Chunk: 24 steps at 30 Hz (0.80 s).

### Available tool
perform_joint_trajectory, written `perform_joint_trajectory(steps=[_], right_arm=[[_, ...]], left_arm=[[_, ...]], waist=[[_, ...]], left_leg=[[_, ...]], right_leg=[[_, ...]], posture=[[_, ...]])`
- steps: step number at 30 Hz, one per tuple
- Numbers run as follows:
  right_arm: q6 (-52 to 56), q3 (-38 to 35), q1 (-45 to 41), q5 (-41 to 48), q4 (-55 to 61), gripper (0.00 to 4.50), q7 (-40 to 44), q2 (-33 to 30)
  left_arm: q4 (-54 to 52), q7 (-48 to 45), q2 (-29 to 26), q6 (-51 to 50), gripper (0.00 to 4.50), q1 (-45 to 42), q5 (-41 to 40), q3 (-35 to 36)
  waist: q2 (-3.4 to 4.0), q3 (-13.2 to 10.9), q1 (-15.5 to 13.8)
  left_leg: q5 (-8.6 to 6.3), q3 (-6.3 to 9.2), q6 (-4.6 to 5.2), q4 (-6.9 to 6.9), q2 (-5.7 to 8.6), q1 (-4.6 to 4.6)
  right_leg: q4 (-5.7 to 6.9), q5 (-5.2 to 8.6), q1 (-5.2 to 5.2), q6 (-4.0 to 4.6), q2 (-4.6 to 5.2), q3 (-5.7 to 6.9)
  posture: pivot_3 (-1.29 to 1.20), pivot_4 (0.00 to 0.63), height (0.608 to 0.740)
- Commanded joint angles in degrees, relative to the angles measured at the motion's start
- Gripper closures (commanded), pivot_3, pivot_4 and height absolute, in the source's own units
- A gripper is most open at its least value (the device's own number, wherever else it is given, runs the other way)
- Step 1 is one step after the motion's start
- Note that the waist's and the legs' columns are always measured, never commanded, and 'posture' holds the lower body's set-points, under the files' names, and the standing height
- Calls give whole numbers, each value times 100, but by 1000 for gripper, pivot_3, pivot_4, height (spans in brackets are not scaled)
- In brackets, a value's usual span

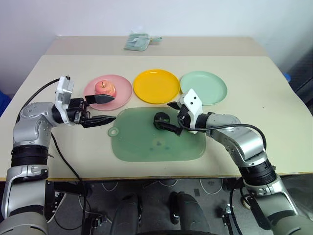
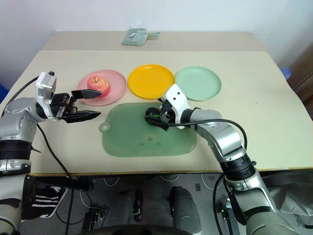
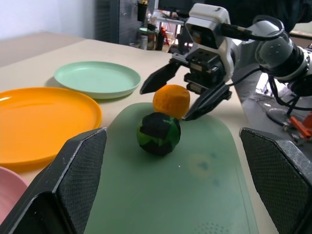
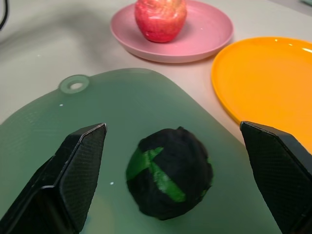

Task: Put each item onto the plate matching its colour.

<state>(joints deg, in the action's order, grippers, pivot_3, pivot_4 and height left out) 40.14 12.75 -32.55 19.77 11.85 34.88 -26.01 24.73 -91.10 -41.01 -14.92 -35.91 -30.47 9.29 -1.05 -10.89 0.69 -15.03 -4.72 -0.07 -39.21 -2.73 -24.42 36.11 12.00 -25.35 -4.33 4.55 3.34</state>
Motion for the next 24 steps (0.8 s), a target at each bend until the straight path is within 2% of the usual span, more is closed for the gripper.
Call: perform_joint_trajectory(steps=[1, 18, 21, 24], right_arm=[[-76, -11, -185, -148, -70, 0, 29, 58], [-31, 461, -458, -648, -1040, 0, 385, 408], [-23, 398, -469, -647, -1106, 868, 446, 457], [4, 325, -467, -597, -1010, 2265, 544, 432]], left_arm=[[-115, -45, -70, 107, 74, 67, -45, 89], [-17, 115, -1, 336, 74, -22, 14, 49], [-25, 152, 3, 338, 0, -50, 13, 40], [-39, 168, 3, 329, 0, -55, 8, 39]], waist=[[0, 0, 3], [1, 0, 15], [1, 0, 13], [1, 0, 3]], left_leg=[[0, 0, 0, 0, 0, 0], [0, 0, 0, 1, -1, 0], [0, -1, 0, 2, -1, -1], [0, -1, 0, 2, -1, 0]], right_leg=[[0, 0, 0, 0, 0, 0], [1, -1, -2, -1, -1, 0], [1, -1, -2, -2, -1, 0], [1, -2, -2, -3, 0, 0]], posture=[[0, 150, 740], [0, 150, 740], [0, 150, 740], [0, 150, 740]])
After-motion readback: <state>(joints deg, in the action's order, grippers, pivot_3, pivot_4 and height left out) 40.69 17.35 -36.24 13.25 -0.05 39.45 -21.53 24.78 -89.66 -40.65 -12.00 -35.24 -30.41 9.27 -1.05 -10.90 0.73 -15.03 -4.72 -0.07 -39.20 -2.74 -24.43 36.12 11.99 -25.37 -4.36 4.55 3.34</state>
